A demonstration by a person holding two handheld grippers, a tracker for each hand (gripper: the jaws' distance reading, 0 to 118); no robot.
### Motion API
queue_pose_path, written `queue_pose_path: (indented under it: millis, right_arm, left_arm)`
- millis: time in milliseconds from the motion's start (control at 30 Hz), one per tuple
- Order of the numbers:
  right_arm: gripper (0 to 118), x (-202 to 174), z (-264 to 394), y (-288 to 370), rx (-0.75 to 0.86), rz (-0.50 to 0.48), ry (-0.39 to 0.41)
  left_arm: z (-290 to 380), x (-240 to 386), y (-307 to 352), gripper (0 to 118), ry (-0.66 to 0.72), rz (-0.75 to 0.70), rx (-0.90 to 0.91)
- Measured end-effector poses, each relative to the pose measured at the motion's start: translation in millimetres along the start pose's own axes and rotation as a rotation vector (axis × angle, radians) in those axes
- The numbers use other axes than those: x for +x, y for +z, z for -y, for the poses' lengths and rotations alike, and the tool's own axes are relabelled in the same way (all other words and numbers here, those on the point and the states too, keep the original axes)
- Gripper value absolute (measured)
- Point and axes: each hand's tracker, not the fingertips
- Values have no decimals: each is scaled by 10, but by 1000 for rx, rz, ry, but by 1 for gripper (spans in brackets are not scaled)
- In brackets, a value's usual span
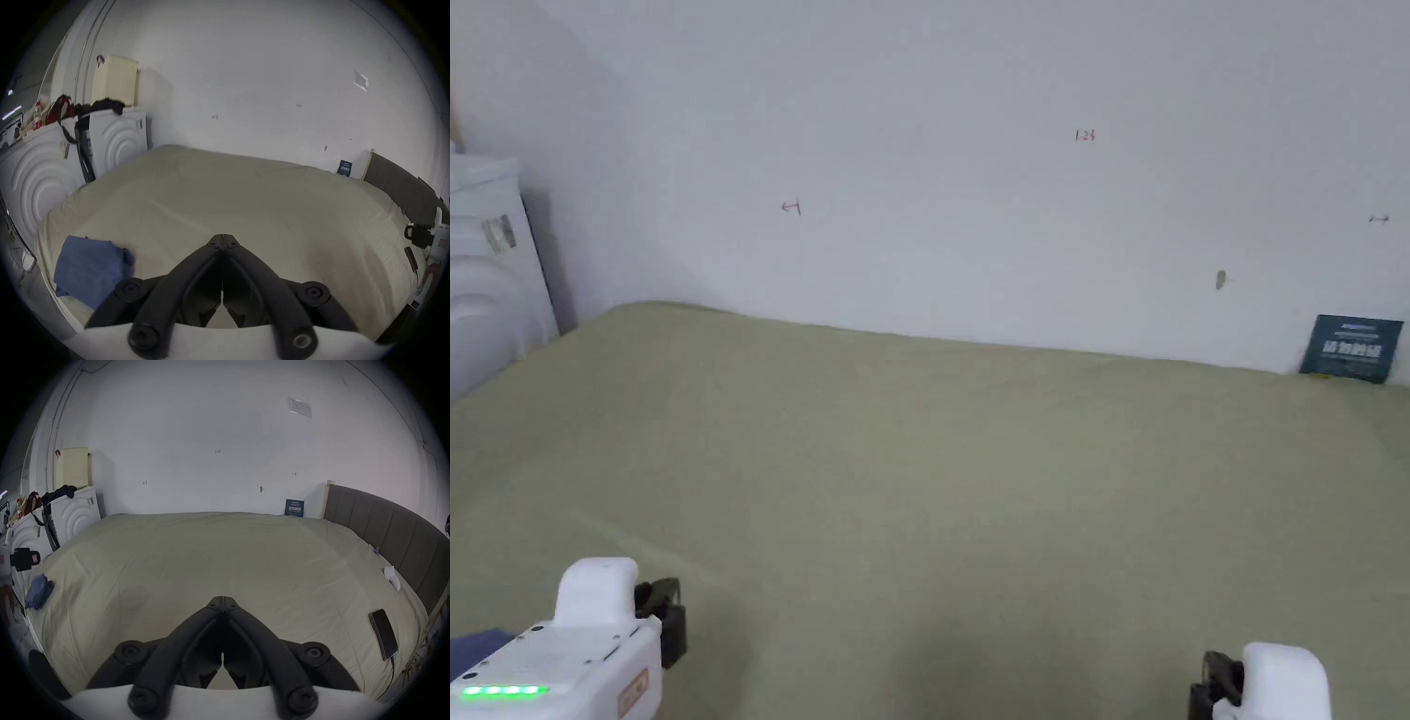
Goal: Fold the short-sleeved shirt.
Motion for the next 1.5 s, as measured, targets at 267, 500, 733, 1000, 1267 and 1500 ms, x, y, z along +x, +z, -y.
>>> queue_pose_path:
  millis: [267, 500, 733, 1000, 1267, 1500]
  right_arm:
    - [1, 48, -148, 90, 72, 12, -41]
    - [1, 19, -245, 142, 122, 18, -64]
    - [1, -84, -327, 223, 174, 22, -17]
    - [1, -126, -300, 227, 189, 23, -3]
    - [1, -155, -296, 241, 208, 34, -1]
    - [1, -194, -293, 271, 221, 39, 27]
  left_arm:
    - [8, 808, 213, 0, -67, 44, 102]
    - [-124, 1119, 288, 0, -89, 63, 183]
    - [-196, 1162, 296, 0, -71, 64, 206]
    - [-237, 1150, 266, 0, -83, 57, 220]
    - [-251, 1155, 239, 0, -105, 53, 239]
    - [-229, 1116, 249, 0, -115, 60, 234]
